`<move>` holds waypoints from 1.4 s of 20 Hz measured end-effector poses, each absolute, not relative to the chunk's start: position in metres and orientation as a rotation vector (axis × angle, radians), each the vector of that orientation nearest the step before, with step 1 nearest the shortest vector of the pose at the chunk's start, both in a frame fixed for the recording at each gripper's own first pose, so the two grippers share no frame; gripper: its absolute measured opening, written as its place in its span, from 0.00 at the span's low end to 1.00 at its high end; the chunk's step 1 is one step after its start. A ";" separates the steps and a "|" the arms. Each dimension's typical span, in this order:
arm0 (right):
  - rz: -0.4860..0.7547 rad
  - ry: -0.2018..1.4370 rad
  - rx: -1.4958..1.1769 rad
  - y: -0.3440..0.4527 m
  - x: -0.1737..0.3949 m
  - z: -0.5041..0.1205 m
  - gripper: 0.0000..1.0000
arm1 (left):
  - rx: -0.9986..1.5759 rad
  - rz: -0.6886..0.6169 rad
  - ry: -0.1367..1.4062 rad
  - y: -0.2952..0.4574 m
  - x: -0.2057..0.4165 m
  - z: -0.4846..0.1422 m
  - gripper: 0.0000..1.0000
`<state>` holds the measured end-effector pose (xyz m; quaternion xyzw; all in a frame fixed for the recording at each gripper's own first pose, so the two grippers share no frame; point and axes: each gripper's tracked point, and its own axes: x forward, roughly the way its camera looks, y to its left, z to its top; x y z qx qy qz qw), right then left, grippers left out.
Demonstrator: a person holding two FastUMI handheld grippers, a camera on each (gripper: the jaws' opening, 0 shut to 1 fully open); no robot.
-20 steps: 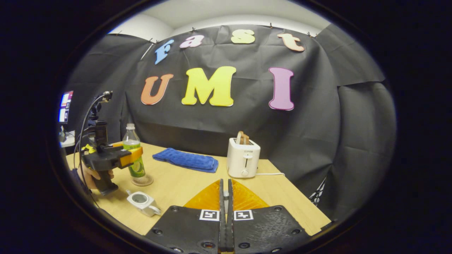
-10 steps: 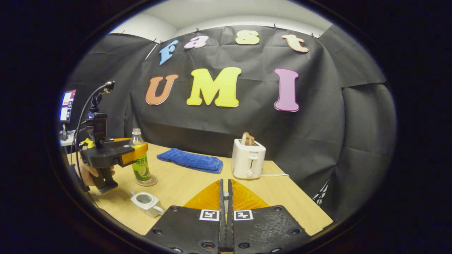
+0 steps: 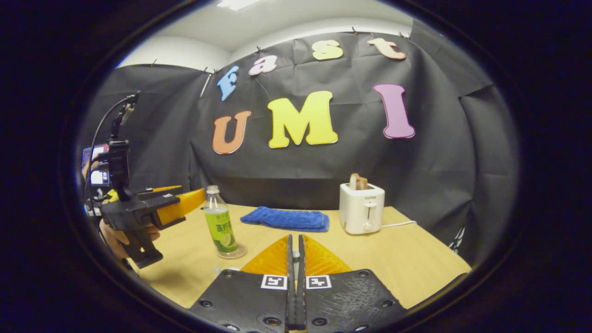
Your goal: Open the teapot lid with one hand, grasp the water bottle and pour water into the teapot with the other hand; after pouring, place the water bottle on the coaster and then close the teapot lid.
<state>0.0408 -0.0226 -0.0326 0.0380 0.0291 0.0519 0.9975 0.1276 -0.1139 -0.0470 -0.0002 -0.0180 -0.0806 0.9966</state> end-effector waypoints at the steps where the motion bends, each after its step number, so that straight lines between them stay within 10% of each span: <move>1: 0.130 0.055 0.100 -0.013 0.042 -0.034 0.00 | -0.006 -0.160 -0.032 -0.110 0.117 -0.044 0.96; 28: 0.221 0.128 0.063 0.073 0.074 -0.122 0.00 | -0.041 -0.177 0.055 -0.051 0.044 -0.061 0.97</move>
